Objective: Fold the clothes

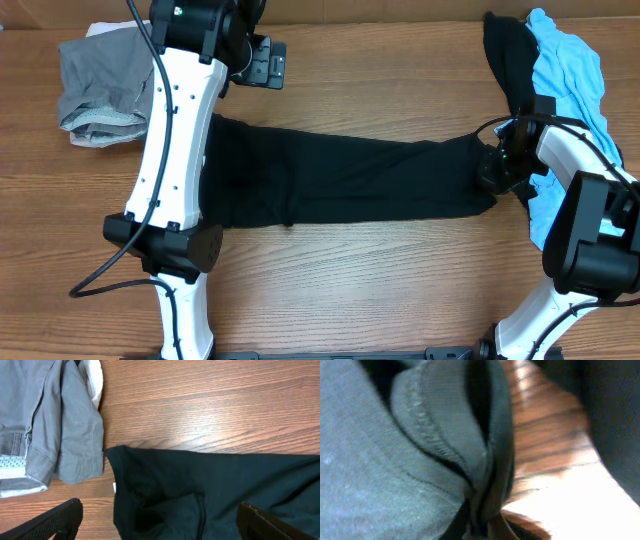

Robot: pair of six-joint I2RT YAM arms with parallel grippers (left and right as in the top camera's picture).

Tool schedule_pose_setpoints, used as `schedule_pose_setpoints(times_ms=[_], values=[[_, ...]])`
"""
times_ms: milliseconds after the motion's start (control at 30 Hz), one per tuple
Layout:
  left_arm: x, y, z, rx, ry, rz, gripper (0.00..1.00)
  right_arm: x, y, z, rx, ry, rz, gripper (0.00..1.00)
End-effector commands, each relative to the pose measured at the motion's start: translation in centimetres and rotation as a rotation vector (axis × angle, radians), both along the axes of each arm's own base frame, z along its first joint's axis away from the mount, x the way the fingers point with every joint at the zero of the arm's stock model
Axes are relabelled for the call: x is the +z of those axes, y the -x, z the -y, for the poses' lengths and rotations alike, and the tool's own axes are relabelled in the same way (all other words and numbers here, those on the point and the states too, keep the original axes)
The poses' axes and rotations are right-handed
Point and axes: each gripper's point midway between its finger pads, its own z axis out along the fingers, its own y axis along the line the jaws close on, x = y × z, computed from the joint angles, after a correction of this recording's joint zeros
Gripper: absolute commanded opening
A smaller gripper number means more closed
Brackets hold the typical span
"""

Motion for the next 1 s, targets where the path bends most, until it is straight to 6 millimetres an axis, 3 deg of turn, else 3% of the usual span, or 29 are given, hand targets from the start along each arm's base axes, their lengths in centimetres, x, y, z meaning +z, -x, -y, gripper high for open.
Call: schedule_pose_setpoints(times_ms=[0,233,533,700,967], values=[[0.7,-0.1,-0.2,0.011,-0.003,0.027,1.00,-0.8,0.6,-1.0,-0.001,-0.051,-0.019,0.04],[0.8,-0.3,-0.7,0.023,-0.024,0.036,1.00,1.5,0.5,-0.3,-0.034,-0.113,-0.025,0.04],[0.9,-0.6,-1.7,0.048,-0.022,0.041,1.00,8.7,0.4,3.5,-0.128,-0.104,0.021,0.04],[0.9,-0.7,-2.4,0.064,-0.022,0.041,1.00,11.6,0.6,5.3,-0.131,-0.096,0.047,0.04],[1.0,-1.0,-3.3,0.086,-0.019,0.047,1.00,13.6,-0.3,2.4,-0.006,-0.164,0.098,0.04]])
